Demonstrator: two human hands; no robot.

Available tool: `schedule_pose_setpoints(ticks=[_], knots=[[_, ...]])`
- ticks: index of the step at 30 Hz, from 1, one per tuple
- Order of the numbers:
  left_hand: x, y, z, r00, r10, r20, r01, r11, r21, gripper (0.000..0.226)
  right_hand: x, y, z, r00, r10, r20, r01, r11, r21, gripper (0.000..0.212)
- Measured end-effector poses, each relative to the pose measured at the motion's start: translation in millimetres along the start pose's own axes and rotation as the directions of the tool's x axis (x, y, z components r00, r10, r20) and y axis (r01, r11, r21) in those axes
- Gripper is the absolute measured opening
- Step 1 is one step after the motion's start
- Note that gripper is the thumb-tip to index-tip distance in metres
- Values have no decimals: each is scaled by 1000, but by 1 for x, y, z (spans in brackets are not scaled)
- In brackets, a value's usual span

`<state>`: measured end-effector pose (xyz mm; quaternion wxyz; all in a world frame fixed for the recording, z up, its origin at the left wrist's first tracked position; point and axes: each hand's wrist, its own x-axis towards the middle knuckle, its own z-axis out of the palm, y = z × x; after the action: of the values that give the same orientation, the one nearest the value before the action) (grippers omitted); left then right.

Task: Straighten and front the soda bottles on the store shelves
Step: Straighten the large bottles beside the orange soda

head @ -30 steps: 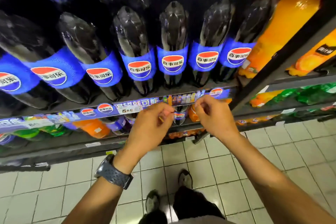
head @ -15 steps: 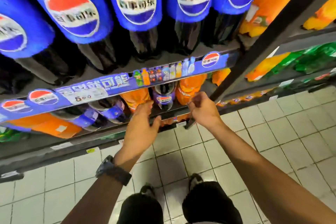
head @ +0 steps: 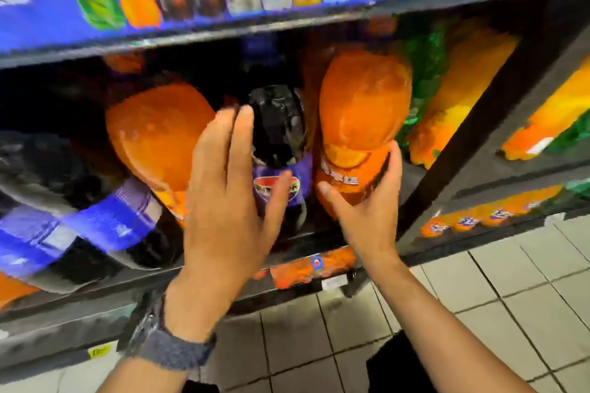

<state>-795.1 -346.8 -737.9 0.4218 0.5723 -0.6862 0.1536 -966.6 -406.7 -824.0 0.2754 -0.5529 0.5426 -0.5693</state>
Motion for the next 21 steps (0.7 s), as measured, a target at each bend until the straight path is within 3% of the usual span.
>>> schedule_pose_setpoints(ticks=[4,7,12,17,21], knots=[[30,-11,8,993,117,-13,-111,971,211,64,4,25,11,990,-138,-20,136,987,-85,126],[36,-12,10,987,161,-3,-153,945,290,66,9,34,17,978,-198,-71,192,979,-74,126],[34,-14,9,970,240,26,-234,905,354,70,19,38,17,982,-151,-110,147,988,-45,114],[33,-5,10,973,226,-42,-193,901,388,64,28,39,-1,989,-136,51,135,990,30,102],[31,-1,2,976,217,-29,-188,898,398,63,22,36,-1,977,-211,11,210,964,-164,111]])
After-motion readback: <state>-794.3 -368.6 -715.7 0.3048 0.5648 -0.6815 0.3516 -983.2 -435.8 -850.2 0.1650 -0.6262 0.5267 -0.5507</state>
